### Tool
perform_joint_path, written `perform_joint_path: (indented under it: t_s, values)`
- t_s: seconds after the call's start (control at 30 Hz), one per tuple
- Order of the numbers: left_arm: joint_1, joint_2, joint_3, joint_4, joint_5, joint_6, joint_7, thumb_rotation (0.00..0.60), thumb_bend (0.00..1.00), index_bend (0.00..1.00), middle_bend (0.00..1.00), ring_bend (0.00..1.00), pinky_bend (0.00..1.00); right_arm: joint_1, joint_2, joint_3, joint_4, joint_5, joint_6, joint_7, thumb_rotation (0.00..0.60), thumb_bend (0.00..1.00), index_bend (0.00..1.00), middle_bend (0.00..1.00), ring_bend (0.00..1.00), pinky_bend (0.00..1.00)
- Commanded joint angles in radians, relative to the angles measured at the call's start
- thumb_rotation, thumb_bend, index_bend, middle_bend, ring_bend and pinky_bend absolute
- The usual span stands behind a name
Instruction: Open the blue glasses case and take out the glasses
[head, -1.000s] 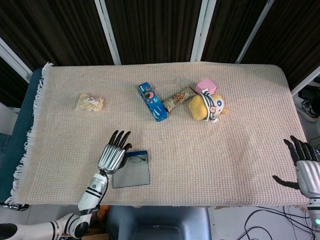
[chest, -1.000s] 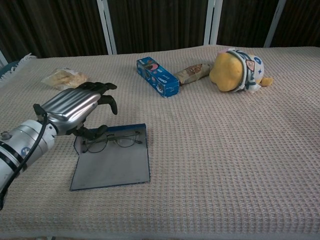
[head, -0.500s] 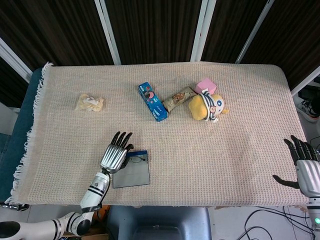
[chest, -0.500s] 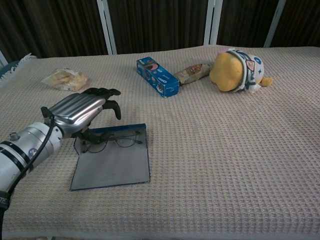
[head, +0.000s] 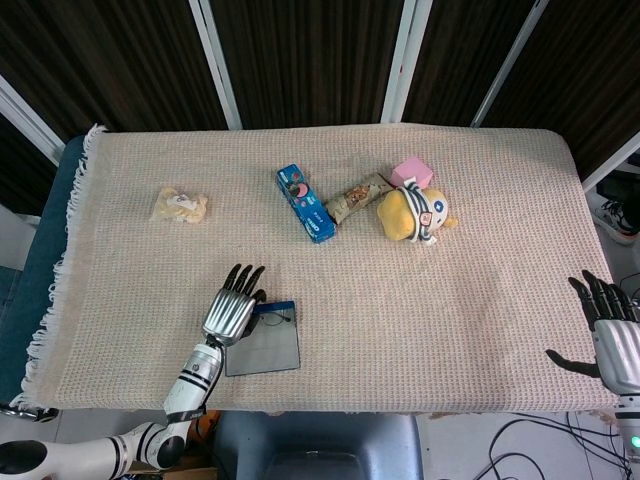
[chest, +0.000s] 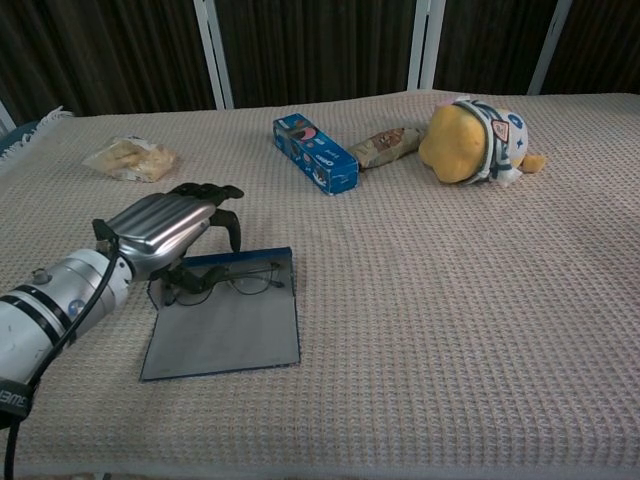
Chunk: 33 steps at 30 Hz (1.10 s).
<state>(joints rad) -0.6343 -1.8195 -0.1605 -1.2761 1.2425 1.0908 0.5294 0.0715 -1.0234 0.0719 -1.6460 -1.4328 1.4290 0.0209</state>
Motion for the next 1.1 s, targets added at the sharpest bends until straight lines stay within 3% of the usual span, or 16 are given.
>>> perform_joint_path:
  t_s: [0.03,0.57,1.1]
  values:
    - [-0.002,-0.002,0.000,0.003,-0.002,-0.002,0.000,0.600,0.38,0.44,0.05,0.00,0.02,0.000,0.000,0.001,0.000,0.002,0.000,-0.001,0.600,0.06,0.00,0.00,0.00,0.00]
    - [-0.008,0.005,-0.004,-0.009,-0.007,0.002,-0.009,0.600,0.38,0.49,0.05,0.00,0.02,0.003,-0.004,0.002,-0.001,0.005,-0.006,-0.013,0.600,0.06,0.00,0.00,0.00,0.00]
    - [-0.005,-0.032,-0.087,0.046,0.007,0.107,-0.160,0.600,0.38,0.51,0.05,0.00,0.01,0.002,-0.004,0.002,-0.004,0.008,-0.006,-0.016,0.600,0.06,0.00,0.00,0.00,0.00]
